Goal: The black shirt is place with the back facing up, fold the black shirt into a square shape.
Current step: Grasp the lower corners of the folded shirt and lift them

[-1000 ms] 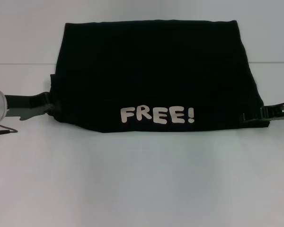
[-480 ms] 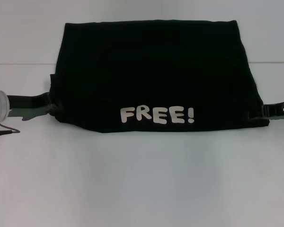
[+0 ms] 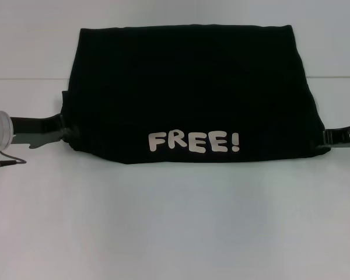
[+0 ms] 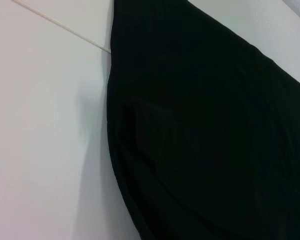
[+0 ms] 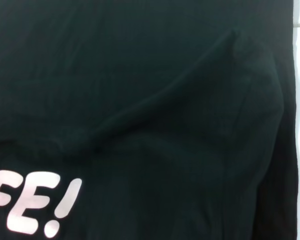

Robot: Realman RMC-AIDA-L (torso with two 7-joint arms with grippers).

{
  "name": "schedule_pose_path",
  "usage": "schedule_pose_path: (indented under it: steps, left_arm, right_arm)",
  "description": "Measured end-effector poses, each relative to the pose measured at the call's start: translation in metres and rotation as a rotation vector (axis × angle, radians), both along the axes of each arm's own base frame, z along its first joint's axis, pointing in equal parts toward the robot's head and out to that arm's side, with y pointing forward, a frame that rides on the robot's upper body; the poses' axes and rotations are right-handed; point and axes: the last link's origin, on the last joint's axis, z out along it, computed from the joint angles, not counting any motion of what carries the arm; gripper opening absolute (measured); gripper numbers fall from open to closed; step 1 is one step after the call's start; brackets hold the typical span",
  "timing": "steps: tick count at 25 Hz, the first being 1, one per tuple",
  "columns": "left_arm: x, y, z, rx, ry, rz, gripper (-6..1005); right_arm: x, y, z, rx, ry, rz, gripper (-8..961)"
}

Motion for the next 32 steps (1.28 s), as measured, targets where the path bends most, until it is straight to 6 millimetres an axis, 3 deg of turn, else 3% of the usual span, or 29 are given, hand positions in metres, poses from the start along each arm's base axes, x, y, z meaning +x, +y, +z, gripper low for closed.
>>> schedule_pose_path:
  steps: [7,13,18,26,32]
  left_arm:
    - [0.003,-0.002,0.000,-0.026,-0.005,-0.014,28]
    - [0.018,-0.011,0.004,-0.176,-0.015,-0.086,27]
    - [0.023,-0.035,0.010,-0.349,-0.018,-0.125,27]
    - [0.019,-0.091,0.011,-0.642,-0.070,-0.204,27]
    - [0.019,-0.119,0.008,-0.789,-0.102,-0.247,28]
  right_arm:
    - [0.000,-0.001,0.006,-0.010,0.008,-0.012,104]
    - [-0.003,-0.007,0.018,-0.074,0.031,-0.019,76]
    - [-0.001,-0.037,0.030,-0.258,0.062,-0.070,76]
    - [0.014,-0.095,0.038,-0.502,0.088,-0.143,76]
    - [0.022,-0.122,0.043,-0.607,0.126,-0.168,77]
